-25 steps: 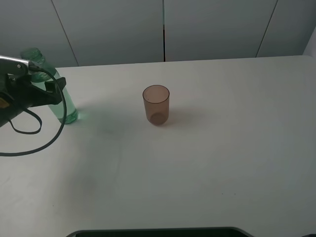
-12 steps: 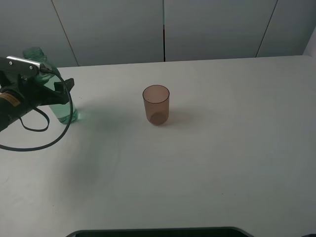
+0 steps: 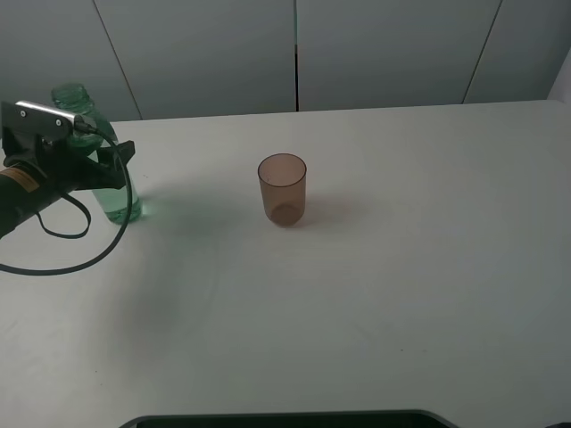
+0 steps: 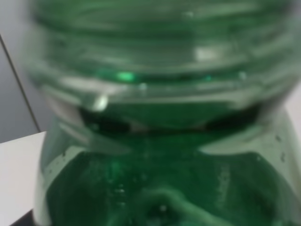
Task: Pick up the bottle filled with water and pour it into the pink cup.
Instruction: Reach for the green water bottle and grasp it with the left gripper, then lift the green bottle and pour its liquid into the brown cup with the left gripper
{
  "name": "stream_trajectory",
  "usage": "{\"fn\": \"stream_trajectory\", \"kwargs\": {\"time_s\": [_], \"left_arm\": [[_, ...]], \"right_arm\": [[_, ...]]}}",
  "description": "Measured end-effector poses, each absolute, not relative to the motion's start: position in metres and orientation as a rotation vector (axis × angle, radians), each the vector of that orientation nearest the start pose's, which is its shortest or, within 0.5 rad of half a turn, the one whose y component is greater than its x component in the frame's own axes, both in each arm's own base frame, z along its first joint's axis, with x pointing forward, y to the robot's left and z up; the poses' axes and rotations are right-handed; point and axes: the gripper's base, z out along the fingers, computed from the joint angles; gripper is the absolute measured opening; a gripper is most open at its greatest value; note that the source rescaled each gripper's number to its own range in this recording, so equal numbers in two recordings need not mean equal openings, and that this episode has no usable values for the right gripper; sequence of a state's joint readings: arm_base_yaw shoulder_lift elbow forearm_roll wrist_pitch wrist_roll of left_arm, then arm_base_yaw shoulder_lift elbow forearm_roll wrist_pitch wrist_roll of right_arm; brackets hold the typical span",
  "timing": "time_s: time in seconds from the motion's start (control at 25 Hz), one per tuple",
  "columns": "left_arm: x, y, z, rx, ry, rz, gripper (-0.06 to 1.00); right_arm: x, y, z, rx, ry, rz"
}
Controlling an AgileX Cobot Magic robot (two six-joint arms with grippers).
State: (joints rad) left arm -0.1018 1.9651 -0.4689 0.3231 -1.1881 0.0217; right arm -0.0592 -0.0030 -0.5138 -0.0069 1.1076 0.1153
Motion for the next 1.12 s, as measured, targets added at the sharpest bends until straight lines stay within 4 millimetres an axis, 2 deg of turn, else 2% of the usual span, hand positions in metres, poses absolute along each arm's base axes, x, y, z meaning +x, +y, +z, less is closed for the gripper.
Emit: {"fn": "stream_trajectory", "kwargs": {"time_s": [1.12], "left_arm": [[0.2832, -0.0632, 0.1046, 0.473, 1.744, -0.330, 0.02]], "right_arm": [[-0.0090, 0.0000, 0.2773, 0.181, 2.067, 0.026]]}}
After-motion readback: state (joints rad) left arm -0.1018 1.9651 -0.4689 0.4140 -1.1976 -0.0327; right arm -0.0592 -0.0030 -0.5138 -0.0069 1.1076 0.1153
